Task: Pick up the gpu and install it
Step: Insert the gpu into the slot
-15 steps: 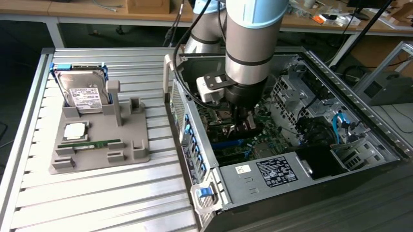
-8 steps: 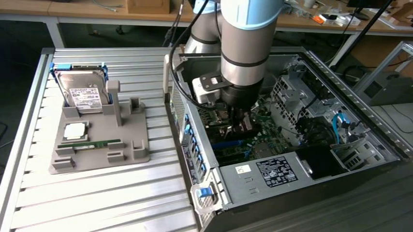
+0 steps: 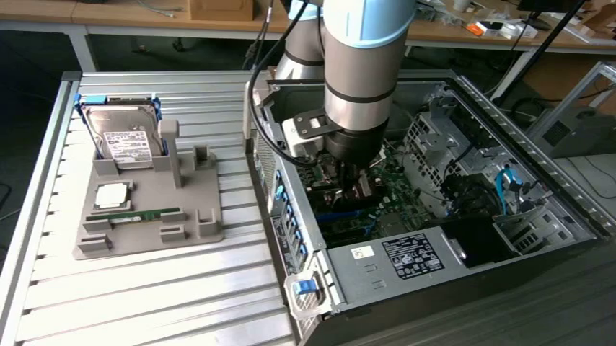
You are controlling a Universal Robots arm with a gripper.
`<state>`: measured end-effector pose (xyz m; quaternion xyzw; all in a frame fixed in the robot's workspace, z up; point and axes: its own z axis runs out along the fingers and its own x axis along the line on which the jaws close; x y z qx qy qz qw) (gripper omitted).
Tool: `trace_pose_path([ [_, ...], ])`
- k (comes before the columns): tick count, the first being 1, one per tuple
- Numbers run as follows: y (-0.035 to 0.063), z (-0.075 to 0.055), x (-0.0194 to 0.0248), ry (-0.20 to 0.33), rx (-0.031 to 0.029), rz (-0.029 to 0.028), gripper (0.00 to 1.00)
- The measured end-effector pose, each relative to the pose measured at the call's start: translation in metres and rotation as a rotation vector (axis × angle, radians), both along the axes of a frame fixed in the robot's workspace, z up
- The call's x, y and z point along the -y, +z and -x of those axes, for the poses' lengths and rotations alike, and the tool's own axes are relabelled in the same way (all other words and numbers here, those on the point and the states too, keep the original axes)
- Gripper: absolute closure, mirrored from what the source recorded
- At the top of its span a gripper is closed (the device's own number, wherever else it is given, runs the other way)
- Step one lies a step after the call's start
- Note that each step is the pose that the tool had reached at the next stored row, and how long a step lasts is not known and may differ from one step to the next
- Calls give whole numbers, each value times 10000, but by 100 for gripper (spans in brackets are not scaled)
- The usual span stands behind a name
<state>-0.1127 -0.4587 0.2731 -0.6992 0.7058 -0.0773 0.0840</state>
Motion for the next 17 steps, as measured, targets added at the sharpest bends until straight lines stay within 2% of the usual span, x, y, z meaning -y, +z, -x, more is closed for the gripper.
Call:
trace_pose_path([
  [17, -20, 36, 29, -3, -11, -1, 73],
])
